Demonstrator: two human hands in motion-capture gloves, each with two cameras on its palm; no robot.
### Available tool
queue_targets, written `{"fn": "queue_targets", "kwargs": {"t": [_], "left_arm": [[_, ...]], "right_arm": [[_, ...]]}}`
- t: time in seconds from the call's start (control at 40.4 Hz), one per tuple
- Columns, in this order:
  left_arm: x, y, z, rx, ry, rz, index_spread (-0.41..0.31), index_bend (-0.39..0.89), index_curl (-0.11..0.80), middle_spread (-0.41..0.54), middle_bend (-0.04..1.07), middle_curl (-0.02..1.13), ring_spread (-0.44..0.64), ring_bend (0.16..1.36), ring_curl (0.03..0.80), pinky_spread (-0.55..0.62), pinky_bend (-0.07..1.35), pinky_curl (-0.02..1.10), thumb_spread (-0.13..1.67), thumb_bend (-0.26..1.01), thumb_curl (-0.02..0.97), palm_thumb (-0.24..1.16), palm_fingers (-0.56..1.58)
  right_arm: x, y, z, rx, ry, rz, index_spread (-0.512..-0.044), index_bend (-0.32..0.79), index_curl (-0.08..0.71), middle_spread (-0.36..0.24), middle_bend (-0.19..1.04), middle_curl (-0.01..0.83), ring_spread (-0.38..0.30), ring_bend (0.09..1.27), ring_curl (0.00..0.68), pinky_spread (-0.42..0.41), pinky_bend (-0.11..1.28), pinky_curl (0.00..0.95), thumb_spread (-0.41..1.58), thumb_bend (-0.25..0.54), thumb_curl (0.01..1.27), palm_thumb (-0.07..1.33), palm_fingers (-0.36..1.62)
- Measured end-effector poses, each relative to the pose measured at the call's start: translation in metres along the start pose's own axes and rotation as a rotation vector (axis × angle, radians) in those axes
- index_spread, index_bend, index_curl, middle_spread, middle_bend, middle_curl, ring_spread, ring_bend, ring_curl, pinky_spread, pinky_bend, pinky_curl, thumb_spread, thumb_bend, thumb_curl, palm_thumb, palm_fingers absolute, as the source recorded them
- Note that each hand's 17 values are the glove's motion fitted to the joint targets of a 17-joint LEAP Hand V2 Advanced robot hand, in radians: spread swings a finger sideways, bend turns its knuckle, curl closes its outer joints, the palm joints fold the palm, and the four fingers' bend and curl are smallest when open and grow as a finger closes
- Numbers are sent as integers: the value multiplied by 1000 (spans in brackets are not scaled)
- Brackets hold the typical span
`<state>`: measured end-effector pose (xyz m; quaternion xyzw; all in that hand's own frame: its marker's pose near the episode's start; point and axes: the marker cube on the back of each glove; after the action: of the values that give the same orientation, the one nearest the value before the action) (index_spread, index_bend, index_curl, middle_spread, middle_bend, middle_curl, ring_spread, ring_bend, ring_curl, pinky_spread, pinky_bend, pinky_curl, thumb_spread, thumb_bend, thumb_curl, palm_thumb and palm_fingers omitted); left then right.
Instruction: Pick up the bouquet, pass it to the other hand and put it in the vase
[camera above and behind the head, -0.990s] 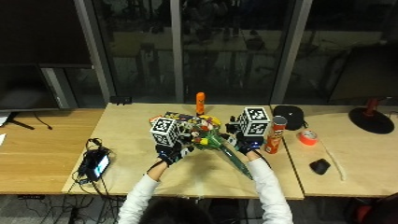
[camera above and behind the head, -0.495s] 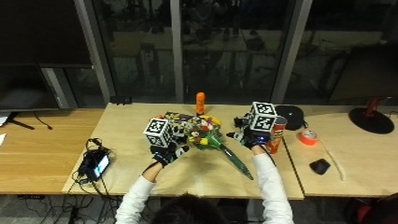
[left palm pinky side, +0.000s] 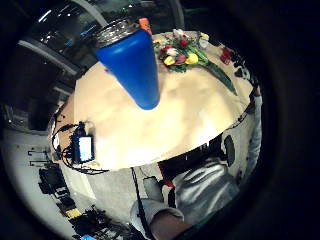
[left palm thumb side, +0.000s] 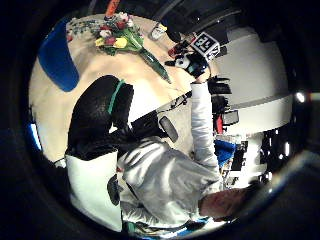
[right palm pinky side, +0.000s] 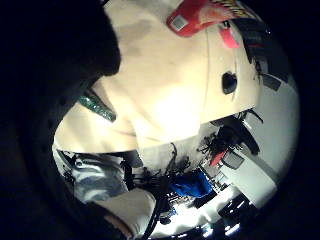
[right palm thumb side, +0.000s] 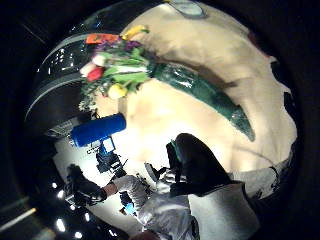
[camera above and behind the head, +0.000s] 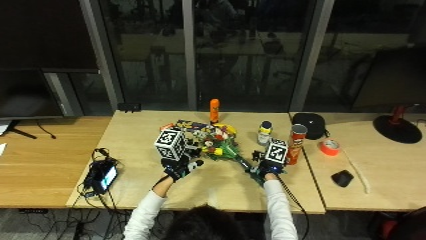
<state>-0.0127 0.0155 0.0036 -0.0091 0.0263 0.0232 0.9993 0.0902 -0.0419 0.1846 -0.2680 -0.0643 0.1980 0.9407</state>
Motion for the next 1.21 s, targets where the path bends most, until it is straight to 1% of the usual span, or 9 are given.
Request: {"fn": "queue_targets", "kwargs": {"t": [0.099,0.569,0.594,0.742,0.866,0.965,1.064,1.089,1.212], "left_arm": [[1,1,3,-19,16,11,-9,165,332,213,182,296,356,478,245,373,252,304,1188,-16,297,432,323],[5,3,3,-48,37,27,-10,159,340,201,183,316,348,474,257,363,239,323,1189,-17,309,431,332],[5,3,3,-48,34,27,-10,159,340,200,182,317,348,474,257,363,239,324,1189,-17,309,431,332],[4,4,4,-49,36,30,-10,160,340,199,179,318,348,474,260,360,242,329,1190,-17,312,431,337],[2,4,3,-53,38,29,-10,157,341,199,185,323,347,474,263,359,238,332,1190,-17,313,430,341],[1,1,3,-62,44,26,-10,159,340,199,183,325,346,472,264,359,235,334,1190,-17,314,430,342],[-2,-5,4,-60,34,1,-10,161,342,194,185,327,345,469,265,352,228,334,1190,-17,315,430,349],[-2,-7,4,-59,27,-6,-10,160,341,192,190,330,338,468,266,351,224,334,1190,-17,315,430,354],[-4,-20,8,-78,18,-27,-10,161,342,183,194,336,330,458,265,347,219,335,1190,-17,316,429,374]], "right_arm": [[-3,0,11,201,8,-86,-115,35,45,65,275,354,-38,766,361,152,822,380,1006,-18,326,537,454],[-10,2,53,108,182,42,-125,59,66,-15,342,398,-119,756,371,45,778,359,993,-20,376,653,583],[-10,4,55,82,202,62,-147,184,110,-38,376,414,-125,705,361,17,740,352,990,14,384,717,690],[-23,5,55,122,206,5,-199,211,175,-105,380,426,-192,682,355,-154,676,321,996,35,392,824,1089],[-21,7,52,113,172,53,-225,275,256,-136,381,450,-214,652,382,-221,589,328,1009,82,421,951,1180],[-19,-5,49,239,87,23,-240,273,295,-176,357,459,-244,650,399,-255,565,330,813,47,479,982,1218],[-13,-22,42,532,-96,34,-246,234,320,-193,421,491,-247,741,430,-303,567,343,827,20,491,982,1412],[-12,-24,41,584,-135,37,-242,304,349,-193,495,517,-232,770,444,-279,570,353,855,17,480,984,1566],[-17,-24,32,687,-380,-73,-236,390,396,-193,609,563,-220,813,472,-274,588,381,859,-19,481,974,1557]]}}
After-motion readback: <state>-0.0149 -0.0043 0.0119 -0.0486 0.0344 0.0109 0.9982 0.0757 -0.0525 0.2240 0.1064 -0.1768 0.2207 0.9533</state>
